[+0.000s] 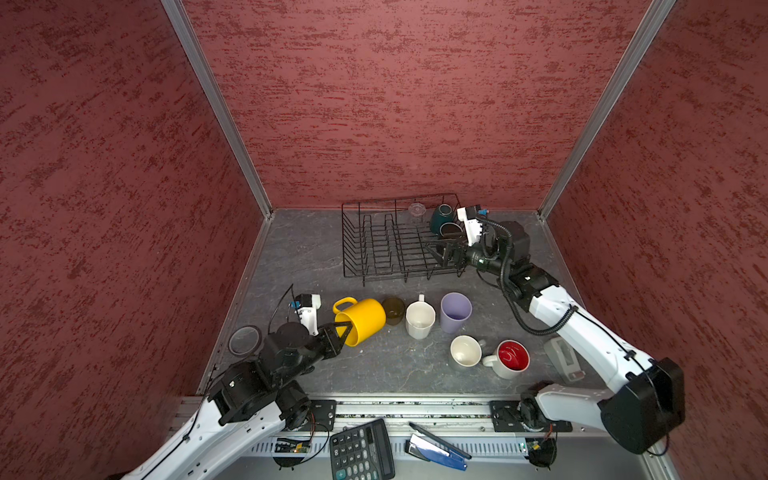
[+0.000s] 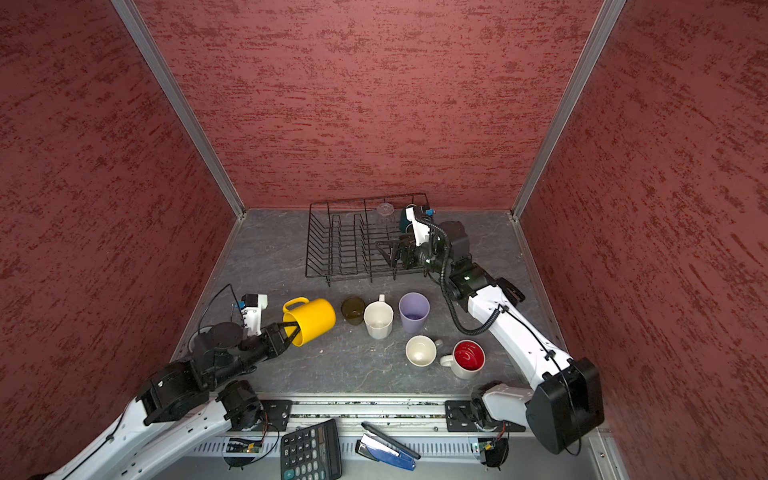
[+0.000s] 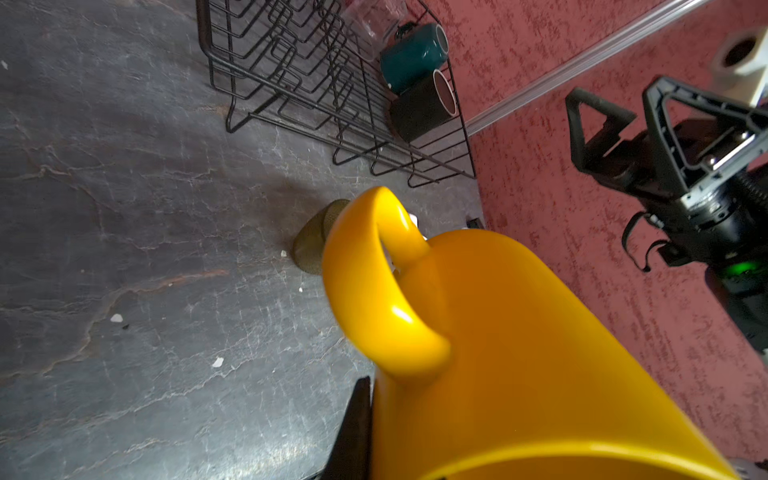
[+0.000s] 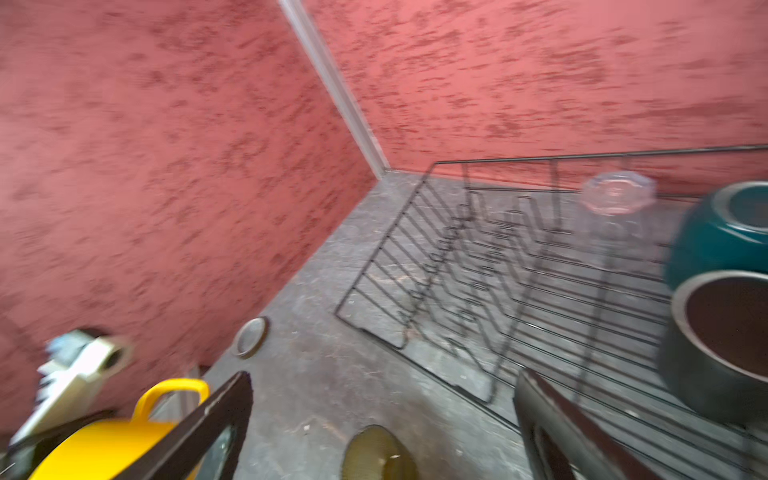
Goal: Load the cups into the dish rack
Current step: 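Lift the yellow mug toward the right gripper while right moves to meet it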
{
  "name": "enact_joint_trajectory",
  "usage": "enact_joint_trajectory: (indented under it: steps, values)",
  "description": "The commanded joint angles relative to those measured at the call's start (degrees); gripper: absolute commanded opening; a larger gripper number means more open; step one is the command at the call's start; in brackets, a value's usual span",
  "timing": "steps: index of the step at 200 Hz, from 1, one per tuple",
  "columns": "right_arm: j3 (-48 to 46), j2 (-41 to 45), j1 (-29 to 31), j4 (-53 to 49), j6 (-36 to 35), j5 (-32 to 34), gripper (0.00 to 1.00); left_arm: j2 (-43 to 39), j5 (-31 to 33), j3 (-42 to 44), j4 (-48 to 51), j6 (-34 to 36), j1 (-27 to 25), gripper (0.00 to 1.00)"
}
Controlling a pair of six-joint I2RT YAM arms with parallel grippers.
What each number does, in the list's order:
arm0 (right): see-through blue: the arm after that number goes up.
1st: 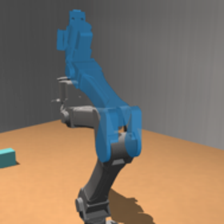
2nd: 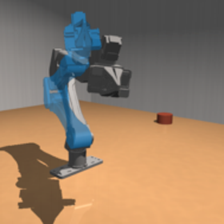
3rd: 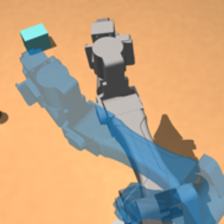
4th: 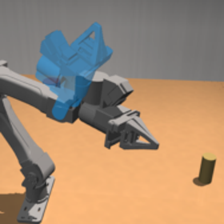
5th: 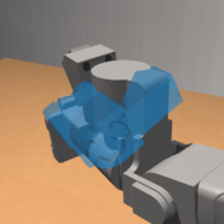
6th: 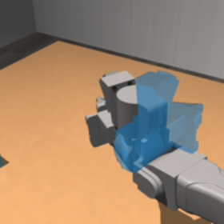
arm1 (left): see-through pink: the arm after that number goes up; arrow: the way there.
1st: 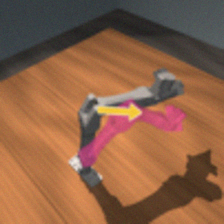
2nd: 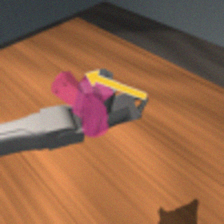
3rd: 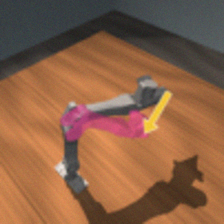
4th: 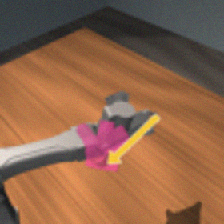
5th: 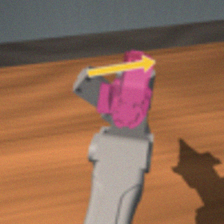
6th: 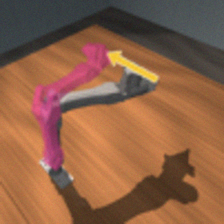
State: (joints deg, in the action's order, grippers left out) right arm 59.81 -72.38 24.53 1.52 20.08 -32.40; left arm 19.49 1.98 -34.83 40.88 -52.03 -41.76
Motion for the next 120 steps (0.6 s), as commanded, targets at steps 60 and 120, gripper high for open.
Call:
enact_joint_trajectory:
  steps: [60, 120]
  values:
    - [-5.26, -1.18, -0.15, 21.89, 8.34, -22.72, 0.99, 13.78, -38.69, 1.83, -34.77, -3.06, 22.44, 0.00]
    - [-7.37, -3.82, 0.62, 29.90, 10.79, -23.17, 0.99, 22.68, -51.39, 4.59, -53.40, -10.60, 26.54, 0.00]
